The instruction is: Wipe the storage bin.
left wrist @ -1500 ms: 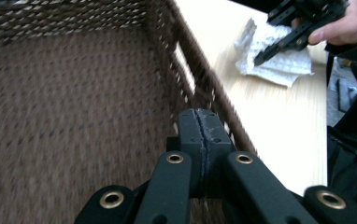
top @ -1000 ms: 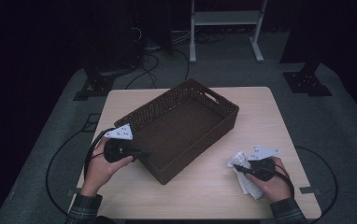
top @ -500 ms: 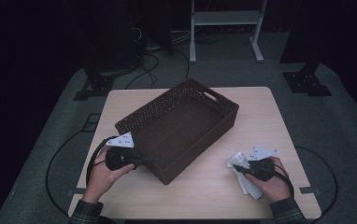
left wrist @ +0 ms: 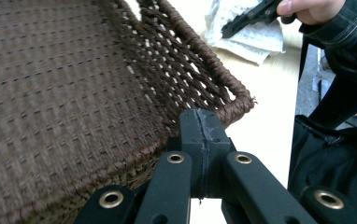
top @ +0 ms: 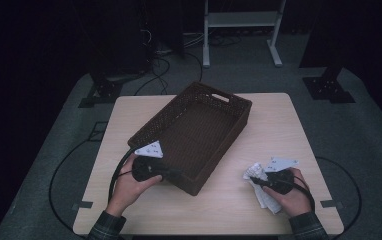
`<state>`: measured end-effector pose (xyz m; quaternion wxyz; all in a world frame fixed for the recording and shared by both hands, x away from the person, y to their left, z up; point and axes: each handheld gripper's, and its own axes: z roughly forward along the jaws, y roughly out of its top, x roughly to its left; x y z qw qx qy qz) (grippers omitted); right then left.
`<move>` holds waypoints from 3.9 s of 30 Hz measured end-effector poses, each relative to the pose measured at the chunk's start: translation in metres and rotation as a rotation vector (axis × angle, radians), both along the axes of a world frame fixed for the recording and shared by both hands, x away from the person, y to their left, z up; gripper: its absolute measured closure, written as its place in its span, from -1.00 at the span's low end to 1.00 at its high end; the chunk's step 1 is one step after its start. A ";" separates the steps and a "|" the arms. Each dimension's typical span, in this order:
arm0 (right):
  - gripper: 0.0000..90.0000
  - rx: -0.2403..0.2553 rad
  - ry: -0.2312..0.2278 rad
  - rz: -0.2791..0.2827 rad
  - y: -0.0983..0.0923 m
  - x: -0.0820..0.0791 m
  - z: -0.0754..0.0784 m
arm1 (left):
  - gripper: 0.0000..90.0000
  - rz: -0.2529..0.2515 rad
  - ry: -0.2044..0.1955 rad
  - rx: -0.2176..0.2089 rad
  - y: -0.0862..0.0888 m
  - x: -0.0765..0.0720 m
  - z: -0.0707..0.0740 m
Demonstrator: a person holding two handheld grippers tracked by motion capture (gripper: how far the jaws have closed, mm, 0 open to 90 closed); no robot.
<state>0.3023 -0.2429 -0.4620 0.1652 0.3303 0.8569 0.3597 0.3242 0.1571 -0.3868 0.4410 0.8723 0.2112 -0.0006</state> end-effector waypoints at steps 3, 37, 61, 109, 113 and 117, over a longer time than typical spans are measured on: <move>0.66 -0.004 -0.001 0.000 -0.002 -0.001 0.000 | 0.99 -0.011 0.000 -0.001 -0.010 0.003 0.000; 0.66 -0.013 0.006 -0.016 -0.010 -0.001 -0.002 | 0.48 0.037 -0.074 0.010 0.004 0.028 0.017; 0.66 -0.029 0.005 -0.010 -0.010 0.000 -0.004 | 0.11 0.003 -0.059 0.071 0.003 0.044 -0.004; 0.66 -0.041 -0.005 -0.031 -0.015 0.000 -0.002 | 0.78 -0.001 -0.021 0.136 -0.031 0.026 0.002; 0.66 -0.044 -0.007 -0.029 -0.015 0.000 -0.002 | 0.82 -0.018 -0.024 0.165 -0.041 0.026 0.005; 0.66 -0.041 -0.007 -0.028 -0.014 0.000 -0.002 | 0.83 -0.035 -0.019 0.169 -0.049 0.028 0.005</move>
